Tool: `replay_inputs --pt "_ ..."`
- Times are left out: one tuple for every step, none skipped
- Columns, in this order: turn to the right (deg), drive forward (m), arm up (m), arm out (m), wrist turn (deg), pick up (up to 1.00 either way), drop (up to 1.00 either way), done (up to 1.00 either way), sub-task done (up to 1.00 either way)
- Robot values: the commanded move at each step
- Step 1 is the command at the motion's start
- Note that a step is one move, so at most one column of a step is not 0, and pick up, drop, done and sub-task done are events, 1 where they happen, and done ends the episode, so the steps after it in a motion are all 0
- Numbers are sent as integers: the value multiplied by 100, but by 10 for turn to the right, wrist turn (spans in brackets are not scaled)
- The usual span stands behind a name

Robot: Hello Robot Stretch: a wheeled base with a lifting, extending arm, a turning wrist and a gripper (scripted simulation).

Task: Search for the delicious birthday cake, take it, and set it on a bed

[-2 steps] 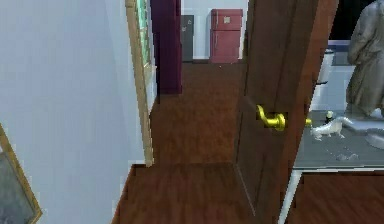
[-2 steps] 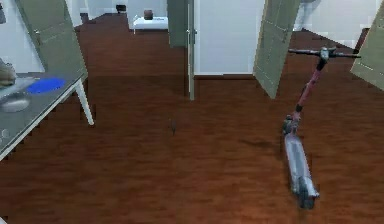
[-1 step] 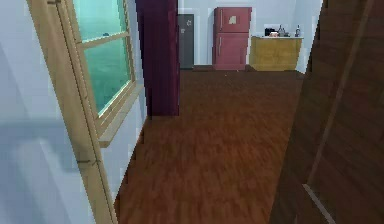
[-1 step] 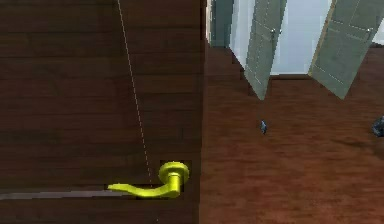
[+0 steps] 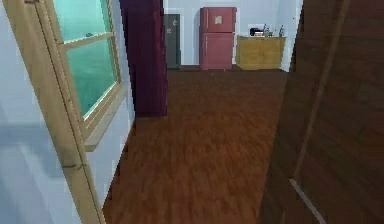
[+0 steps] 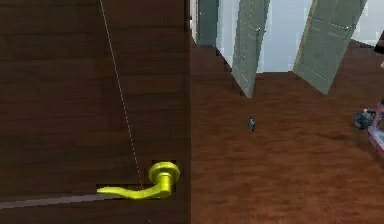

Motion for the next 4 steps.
replay_inputs --pt "0 95 0 0 0 0 0 0 0" --pt "-120 0 0 0 0 0 0 0 0" --pt "0 35 0 0 0 0 0 0 0" --pt "300 0 0 0 0 0 0 0 0"
